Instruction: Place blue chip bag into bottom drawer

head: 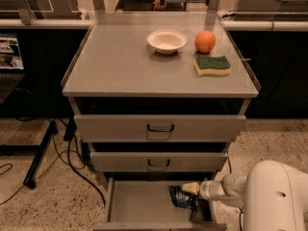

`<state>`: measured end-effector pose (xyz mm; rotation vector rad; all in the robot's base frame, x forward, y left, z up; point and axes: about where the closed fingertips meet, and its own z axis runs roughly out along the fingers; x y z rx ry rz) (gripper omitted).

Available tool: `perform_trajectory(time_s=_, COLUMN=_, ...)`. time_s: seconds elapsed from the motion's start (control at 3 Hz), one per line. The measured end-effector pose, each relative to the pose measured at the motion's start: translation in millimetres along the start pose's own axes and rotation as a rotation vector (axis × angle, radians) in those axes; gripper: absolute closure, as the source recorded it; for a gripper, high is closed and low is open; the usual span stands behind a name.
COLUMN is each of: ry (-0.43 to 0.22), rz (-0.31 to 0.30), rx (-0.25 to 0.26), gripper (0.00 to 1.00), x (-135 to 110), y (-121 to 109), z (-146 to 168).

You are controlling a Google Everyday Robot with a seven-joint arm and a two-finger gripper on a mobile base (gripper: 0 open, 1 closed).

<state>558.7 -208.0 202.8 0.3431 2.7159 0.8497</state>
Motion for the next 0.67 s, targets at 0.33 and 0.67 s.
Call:
perform_trajectory(time_s=0.33, ry=0.0, rz=0.0, rx=0.0, gripper=0.0, x=0.0, y=0.0, z=0.1)
perform_trajectory(time_s=0.67, ry=0.0, rz=0.0, rx=0.0, gripper=0.0, x=0.0, y=0.0, z=0.1)
